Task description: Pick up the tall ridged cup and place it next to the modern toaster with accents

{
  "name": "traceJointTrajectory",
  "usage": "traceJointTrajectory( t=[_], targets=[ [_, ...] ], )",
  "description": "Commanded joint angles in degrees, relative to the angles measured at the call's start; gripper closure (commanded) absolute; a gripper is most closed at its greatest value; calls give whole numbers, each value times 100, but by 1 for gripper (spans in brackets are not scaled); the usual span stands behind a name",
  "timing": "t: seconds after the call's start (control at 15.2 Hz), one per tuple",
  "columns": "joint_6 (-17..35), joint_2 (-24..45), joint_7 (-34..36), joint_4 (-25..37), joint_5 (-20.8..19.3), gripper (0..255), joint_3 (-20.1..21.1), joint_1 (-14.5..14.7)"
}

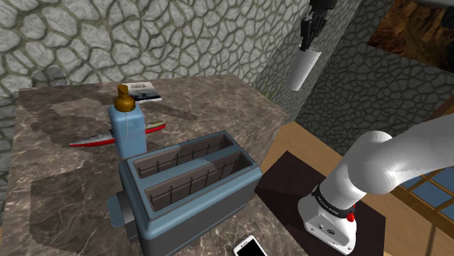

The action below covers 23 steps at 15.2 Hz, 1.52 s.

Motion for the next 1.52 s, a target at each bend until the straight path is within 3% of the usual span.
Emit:
traceJointTrajectory(
  t=[0.0, 0.73, 1.45],
  targets=[
    [-108, -317, 261, -245, 83, 255, 215, 49],
    [-643, -1378, 1621, -865, 888, 255, 1396, 343],
    [-1066, -1789, 3090, -740, 2008, 255, 2696, 580]
  ],
)
